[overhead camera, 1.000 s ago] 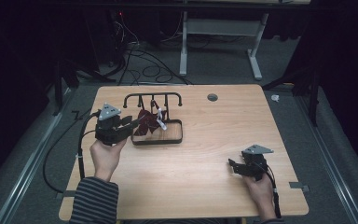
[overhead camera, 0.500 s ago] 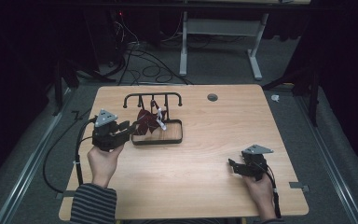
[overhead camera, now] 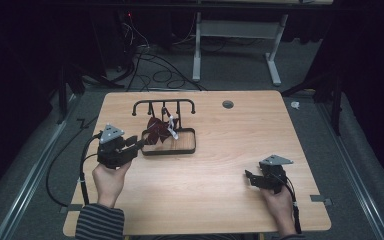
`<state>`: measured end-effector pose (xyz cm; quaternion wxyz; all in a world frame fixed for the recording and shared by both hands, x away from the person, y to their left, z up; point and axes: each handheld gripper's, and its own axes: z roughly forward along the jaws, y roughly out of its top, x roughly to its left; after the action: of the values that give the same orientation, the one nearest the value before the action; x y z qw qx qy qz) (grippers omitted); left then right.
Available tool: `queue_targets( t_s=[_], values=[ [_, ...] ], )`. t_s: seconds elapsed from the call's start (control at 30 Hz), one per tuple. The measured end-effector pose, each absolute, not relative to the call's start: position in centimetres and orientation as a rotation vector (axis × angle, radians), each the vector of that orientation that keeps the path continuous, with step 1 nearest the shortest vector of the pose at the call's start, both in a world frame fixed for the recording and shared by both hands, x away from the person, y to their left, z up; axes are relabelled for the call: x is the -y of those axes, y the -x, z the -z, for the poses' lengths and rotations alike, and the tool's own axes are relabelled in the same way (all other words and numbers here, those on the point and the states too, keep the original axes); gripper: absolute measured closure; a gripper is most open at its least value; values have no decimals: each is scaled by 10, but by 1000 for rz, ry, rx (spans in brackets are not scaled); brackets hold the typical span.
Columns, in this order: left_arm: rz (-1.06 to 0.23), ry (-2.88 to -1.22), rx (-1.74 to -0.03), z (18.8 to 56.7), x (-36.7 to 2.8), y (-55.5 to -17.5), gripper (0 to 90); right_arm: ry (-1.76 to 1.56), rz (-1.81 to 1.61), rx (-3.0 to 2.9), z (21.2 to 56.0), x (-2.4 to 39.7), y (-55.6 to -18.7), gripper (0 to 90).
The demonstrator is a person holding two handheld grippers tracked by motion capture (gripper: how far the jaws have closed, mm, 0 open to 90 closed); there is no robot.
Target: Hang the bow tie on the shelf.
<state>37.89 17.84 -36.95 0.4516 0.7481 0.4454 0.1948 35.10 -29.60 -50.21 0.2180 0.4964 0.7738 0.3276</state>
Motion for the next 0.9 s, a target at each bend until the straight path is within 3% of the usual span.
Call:
queue_targets(
  t_s=[0.9],
  values=[
    [-448,-1817,-1154,392,-193,-363,673,-1376,-905,-2141,502,296,-351,333]
  ],
)
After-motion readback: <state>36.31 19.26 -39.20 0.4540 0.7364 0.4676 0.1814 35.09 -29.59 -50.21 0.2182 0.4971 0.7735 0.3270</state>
